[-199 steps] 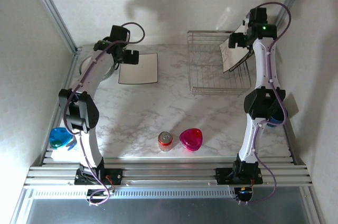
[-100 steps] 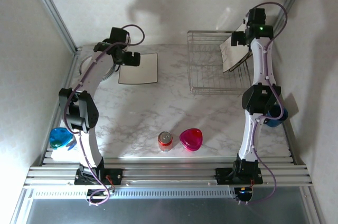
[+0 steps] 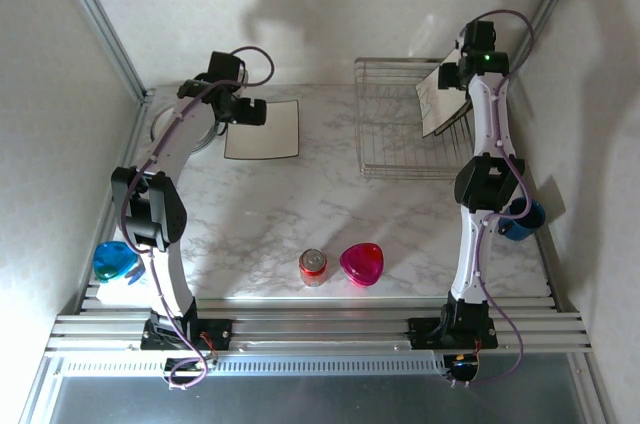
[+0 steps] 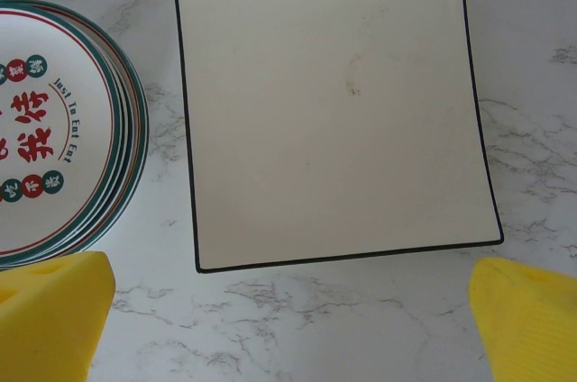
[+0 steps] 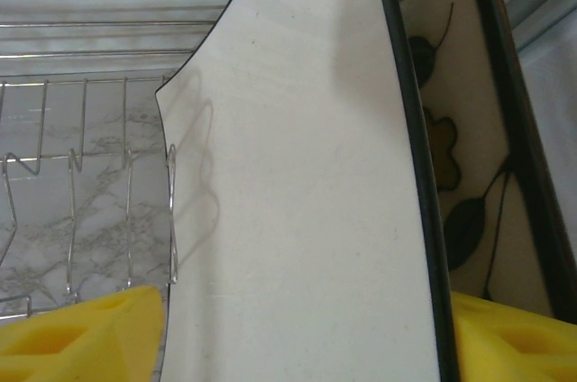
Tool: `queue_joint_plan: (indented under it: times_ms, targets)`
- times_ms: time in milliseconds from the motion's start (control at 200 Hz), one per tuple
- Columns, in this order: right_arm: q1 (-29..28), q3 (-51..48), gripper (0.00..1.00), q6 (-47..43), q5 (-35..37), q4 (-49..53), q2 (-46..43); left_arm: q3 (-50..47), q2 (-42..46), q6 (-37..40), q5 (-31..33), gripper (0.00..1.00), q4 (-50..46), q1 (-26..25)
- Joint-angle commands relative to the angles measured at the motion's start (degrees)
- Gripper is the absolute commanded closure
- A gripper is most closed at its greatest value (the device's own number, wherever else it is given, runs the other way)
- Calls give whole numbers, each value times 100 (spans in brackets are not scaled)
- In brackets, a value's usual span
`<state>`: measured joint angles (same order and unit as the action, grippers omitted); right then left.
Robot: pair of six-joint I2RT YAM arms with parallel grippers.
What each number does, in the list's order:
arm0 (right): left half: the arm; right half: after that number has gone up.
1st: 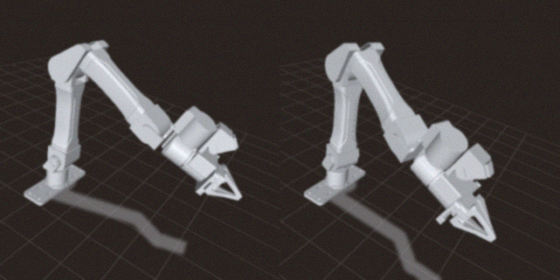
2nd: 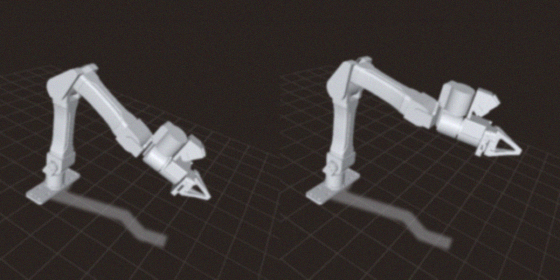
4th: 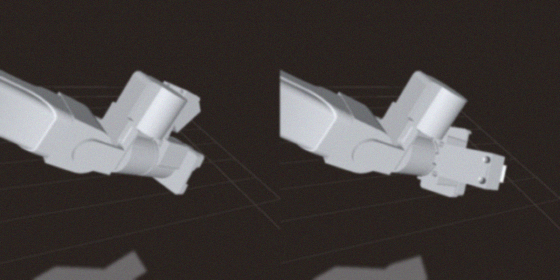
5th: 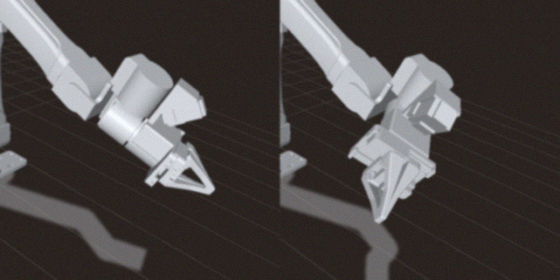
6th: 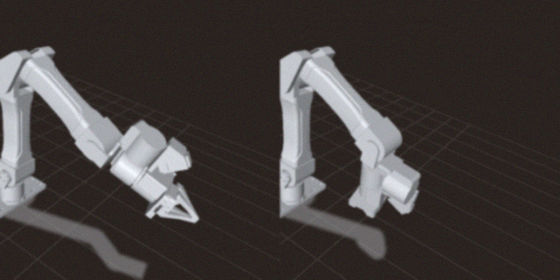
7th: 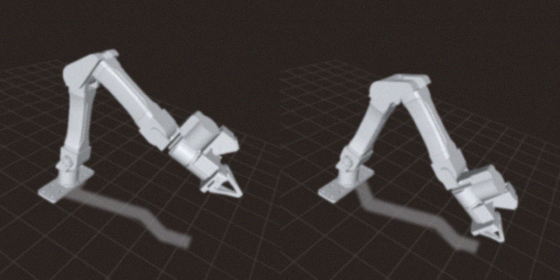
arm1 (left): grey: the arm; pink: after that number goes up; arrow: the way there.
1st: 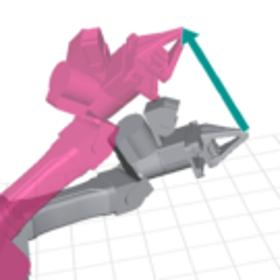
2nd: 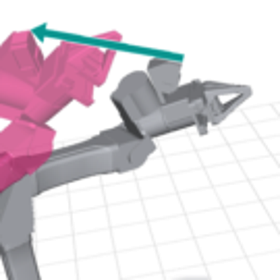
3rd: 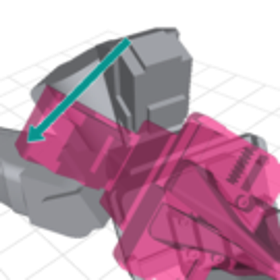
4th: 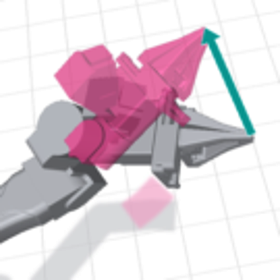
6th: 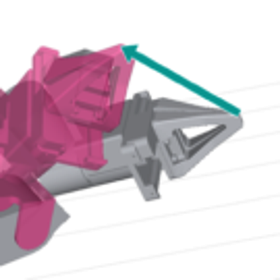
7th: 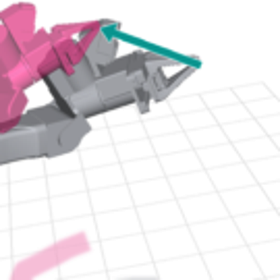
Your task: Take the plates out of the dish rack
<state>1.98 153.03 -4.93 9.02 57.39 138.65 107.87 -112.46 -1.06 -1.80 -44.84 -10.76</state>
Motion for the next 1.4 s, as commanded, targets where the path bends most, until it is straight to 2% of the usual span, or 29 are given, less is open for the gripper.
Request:
queue_joint_plan:
  times_ms: [0,95,410,971,1076,1397]
  targets:
    - [22,218,32,36,-104,-117,136,47,120,-8,4,0,-137,14]
    - [22,219,42,62,-150,-120,137,80,120,-25,-9,1,-139,20]
    - [23,218,62,36,-177,-139,144,135,119,-27,-13,1,-121,13]
    - [24,210,82,220,-197,-40,250,139,181,-52,22,1,-130,21]
    - [29,210,92,240,-218,-44,252,146,204,-60,23,1,-128,17]
    - [4,192,100,325,-240,-27,225,113,242,-79,48,0,-135,16]
